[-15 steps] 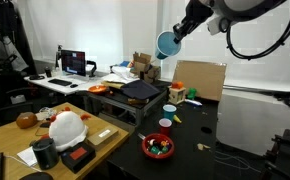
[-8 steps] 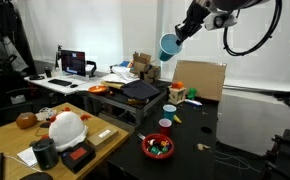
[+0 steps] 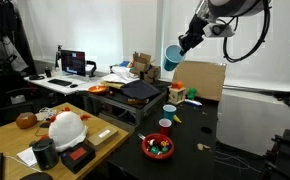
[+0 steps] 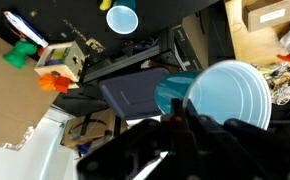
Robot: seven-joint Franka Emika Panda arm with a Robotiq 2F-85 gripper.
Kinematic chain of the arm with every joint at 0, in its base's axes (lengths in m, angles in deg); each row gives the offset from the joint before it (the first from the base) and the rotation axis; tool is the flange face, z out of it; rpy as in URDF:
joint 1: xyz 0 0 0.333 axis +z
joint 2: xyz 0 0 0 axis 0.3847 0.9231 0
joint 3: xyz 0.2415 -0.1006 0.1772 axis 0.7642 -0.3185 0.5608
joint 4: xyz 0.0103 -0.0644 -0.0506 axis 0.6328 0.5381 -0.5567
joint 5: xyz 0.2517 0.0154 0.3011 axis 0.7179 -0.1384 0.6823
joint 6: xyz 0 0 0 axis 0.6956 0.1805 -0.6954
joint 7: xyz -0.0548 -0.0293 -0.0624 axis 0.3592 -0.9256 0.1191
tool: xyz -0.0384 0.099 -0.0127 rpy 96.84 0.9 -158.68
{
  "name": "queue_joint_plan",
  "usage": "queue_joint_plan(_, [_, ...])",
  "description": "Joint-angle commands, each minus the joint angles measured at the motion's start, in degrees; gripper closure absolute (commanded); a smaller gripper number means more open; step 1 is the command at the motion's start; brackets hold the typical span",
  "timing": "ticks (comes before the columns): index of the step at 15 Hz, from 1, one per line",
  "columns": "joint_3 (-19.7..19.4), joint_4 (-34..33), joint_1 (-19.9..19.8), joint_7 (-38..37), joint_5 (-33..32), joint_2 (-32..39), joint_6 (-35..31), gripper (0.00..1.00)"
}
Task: Pour the contents of the blue cup on the left into the red plate
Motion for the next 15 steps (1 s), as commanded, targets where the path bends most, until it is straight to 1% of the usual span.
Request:
queue_joint_plan(1, [2.7,-0.7,-4.7,-3.0,-1.5,-3.6,2.8,0.99])
queue_joint_plan(3, [6.3,-0.2,-10.0,-3.0,-1.9,-6.7,2.1,0.99])
queue_joint_plan(5, [10.9,0.5,-15.9,-2.9,-2.4,-9.7,1.3,0.99])
queue_joint_plan(6, [12.6,1.0,-16.5,-4.0,-1.9,-9.2,2.5,0.99])
queue_joint_plan(8, [19.0,1.8,-23.1,-5.0,-2.6,-12.4,1.7,0.99])
queue_joint_plan(9, [22.7,2.5,-26.7,-5.4,-3.1,-13.9,1.1,0.99])
queue_joint_plan(11, [32.0,4.0,-35.5,-6.5,-4.3,-16.5,-0.2,0.99])
queue_joint_plan(13, [41.9,4.8,-45.3,-7.7,-5.1,-17.0,0.3,0.99])
queue_joint_plan(14, [44.9,4.2,-47.9,-2.6,2.8,-12.8,1.8,0.99])
queue_joint_plan(15, [49.1,3.9,-51.9,-1.2,5.8,-11.6,2.0,0.99])
